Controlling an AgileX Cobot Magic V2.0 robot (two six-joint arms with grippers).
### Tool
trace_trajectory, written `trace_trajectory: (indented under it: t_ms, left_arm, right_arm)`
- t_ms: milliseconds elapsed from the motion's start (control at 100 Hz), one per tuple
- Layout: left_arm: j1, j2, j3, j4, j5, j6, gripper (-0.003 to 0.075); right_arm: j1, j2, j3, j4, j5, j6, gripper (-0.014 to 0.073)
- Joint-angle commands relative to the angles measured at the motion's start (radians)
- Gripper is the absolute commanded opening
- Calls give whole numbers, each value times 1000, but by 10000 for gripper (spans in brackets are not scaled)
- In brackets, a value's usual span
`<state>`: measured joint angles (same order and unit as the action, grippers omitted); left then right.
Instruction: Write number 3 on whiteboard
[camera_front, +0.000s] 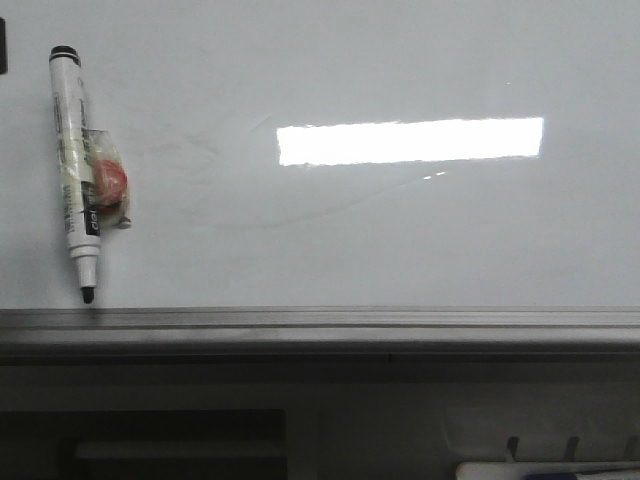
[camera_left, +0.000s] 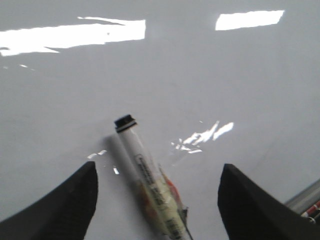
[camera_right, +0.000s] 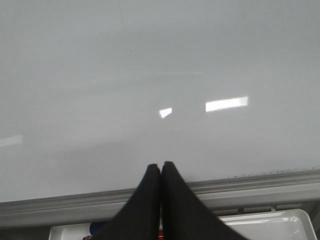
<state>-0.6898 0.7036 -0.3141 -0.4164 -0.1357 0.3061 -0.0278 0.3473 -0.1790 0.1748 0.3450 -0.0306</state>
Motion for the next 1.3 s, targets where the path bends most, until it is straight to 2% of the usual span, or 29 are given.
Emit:
trace_trajectory:
  t_ms: [0, 130, 300, 430, 1070, 1290]
  left_arm:
    - [-47, 21, -36, -34, -76, 0, 471]
    - [-89, 75, -36, -66, -47, 0, 471]
    - [-93, 133, -36, -154, -45, 0, 471]
    - [-95, 173, -36, -282, -43, -1, 471]
    - [-107, 292, -40, -306, -65, -1, 471]
    - [-132, 337, -43, -326, -126, -3, 461]
  right_arm:
    - [-4, 14, -37, 3, -80, 1, -48]
    - [-4, 14, -37, 3, -80, 1, -48]
    - [-4, 14, -37, 3, -80, 1, -48]
    - [-4, 14, -37, 3, -80, 1, -48]
    - [-4, 14, -37, 3, -82, 1, -48]
    - [-4, 14, -37, 3, -84, 1, -48]
